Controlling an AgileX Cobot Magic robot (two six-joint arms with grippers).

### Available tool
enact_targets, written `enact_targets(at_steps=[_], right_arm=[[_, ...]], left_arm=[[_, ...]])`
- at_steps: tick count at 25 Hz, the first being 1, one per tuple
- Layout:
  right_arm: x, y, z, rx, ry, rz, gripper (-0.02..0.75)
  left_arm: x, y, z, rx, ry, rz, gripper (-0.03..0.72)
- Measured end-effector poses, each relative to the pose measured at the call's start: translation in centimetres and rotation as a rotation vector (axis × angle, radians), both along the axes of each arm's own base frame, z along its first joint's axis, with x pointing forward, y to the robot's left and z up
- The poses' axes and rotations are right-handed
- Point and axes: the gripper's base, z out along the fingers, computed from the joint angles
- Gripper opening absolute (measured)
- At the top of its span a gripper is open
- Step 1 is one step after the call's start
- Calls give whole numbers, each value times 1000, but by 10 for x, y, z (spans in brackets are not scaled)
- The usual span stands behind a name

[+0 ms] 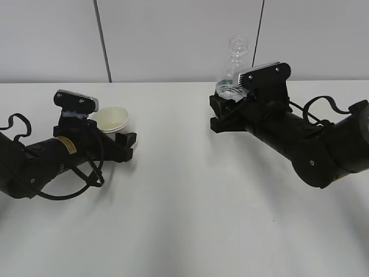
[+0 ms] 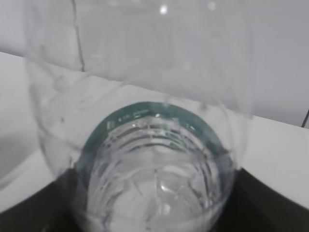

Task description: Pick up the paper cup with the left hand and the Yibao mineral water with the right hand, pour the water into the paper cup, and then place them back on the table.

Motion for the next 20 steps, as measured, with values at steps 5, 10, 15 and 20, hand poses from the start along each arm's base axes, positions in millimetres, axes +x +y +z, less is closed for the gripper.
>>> enact_targets(at_steps=[5, 10, 15, 20], right_arm=[[1, -3, 0, 1, 1, -37, 449], [3, -9, 0, -28, -3, -101, 449], [6, -23, -1, -22, 7, -194, 449], [13, -46, -10, -17, -10, -282, 450]], left_arm=[[-1, 2, -3, 9, 37, 26, 605], [-14, 7, -2, 18, 71, 35, 608], [-37, 15, 16, 6, 67, 57, 607], [-60, 24, 51, 5, 47, 68, 597]])
